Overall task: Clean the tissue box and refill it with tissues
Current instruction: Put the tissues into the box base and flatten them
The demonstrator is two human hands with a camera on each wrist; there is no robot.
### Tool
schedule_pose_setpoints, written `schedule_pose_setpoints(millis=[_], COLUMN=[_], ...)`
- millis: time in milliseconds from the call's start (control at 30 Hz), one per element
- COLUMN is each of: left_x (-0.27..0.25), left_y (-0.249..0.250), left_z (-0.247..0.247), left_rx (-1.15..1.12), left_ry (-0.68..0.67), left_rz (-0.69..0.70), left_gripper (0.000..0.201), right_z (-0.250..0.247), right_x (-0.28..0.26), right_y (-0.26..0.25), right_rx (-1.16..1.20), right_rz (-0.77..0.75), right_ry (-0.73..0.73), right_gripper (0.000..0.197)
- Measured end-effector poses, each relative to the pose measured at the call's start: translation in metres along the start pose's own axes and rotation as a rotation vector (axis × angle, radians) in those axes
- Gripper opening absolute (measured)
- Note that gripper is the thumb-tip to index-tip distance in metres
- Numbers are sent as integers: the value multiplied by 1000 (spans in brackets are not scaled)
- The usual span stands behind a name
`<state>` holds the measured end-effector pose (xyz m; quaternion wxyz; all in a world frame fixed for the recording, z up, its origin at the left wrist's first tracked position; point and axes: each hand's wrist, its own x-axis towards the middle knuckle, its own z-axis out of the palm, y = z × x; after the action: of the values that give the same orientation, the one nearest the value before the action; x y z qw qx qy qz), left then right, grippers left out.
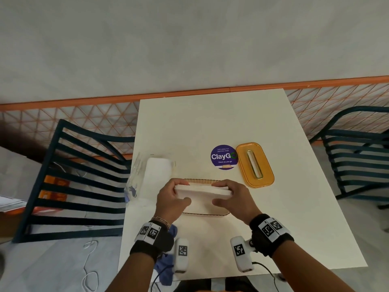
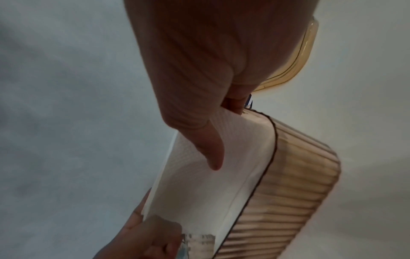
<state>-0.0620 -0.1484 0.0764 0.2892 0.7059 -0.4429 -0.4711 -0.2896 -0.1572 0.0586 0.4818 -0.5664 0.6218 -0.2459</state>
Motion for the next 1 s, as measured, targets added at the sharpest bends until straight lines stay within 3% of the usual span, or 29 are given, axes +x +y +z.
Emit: schedule_pose_setpoints(millis=[233, 500, 633, 800, 1000], left_x=[-10, 5, 18, 20, 24], left_y=[1, -2, -2, -4, -1], left_z=[31, 7, 3, 10, 13], left_rx=[-50, -59, -61, 150, 277], left_ry=[60, 67, 50, 34, 41], left_rz=[-2, -5, -47, -3, -3], left_gripper=[38, 26, 34, 52, 58], right_z=[13, -12, -19, -14, -4], right_x=[-3, 0, 8, 15, 21], right_y=[-3, -1, -2, -2, -13], right_rx=[55, 67, 79, -162, -310], right_rz=[-1, 36, 79, 123, 181], right_ry=[29, -23, -73, -24, 7], right_gripper=[37, 21, 30, 39, 43])
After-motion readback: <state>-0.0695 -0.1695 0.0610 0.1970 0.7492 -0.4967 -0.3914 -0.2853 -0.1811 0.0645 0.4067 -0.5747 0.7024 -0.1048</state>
